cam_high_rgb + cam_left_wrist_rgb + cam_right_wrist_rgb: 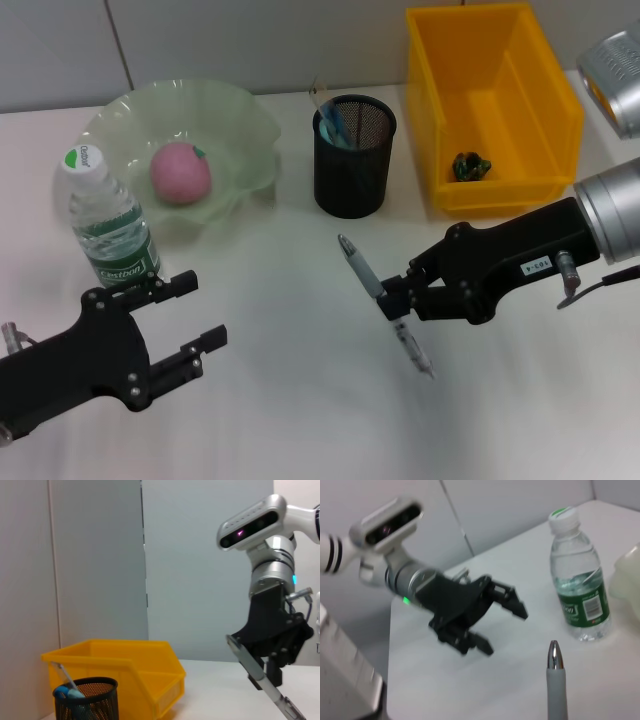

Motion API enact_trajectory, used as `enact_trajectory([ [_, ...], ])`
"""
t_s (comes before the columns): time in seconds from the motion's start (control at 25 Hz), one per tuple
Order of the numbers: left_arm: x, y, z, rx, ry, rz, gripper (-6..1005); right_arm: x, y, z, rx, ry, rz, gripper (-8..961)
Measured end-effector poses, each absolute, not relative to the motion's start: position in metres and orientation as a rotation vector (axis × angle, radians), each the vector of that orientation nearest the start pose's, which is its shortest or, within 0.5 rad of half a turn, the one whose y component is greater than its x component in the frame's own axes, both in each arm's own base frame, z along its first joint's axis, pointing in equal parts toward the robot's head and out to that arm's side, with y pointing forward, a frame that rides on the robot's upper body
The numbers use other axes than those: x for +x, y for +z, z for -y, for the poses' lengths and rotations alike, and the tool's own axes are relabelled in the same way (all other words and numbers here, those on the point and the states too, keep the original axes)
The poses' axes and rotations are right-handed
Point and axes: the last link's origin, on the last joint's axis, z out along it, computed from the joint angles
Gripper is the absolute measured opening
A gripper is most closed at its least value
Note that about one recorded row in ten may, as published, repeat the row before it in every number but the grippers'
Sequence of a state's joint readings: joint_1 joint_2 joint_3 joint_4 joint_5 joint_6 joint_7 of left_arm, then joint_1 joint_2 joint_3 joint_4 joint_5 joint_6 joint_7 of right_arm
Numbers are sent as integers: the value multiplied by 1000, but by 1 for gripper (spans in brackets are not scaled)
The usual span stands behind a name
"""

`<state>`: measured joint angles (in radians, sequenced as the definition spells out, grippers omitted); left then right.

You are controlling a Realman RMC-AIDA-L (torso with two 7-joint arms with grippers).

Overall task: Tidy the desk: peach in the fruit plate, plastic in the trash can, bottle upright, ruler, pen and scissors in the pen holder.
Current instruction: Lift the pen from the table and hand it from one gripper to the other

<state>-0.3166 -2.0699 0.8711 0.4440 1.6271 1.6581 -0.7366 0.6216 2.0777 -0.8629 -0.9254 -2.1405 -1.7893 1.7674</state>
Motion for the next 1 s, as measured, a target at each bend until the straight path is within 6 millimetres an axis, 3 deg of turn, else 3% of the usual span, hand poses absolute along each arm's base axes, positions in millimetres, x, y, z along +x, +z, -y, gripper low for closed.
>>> enact_trajectory([
  [0.68,-280,-30,-255,-2539,-1033,126,549,212,-3,-330,-3040,550,-873,124],
  [1.0,-267,-26,-259,-2508,-1260,442,545,210,0,-330,-3040,609,-760,124],
])
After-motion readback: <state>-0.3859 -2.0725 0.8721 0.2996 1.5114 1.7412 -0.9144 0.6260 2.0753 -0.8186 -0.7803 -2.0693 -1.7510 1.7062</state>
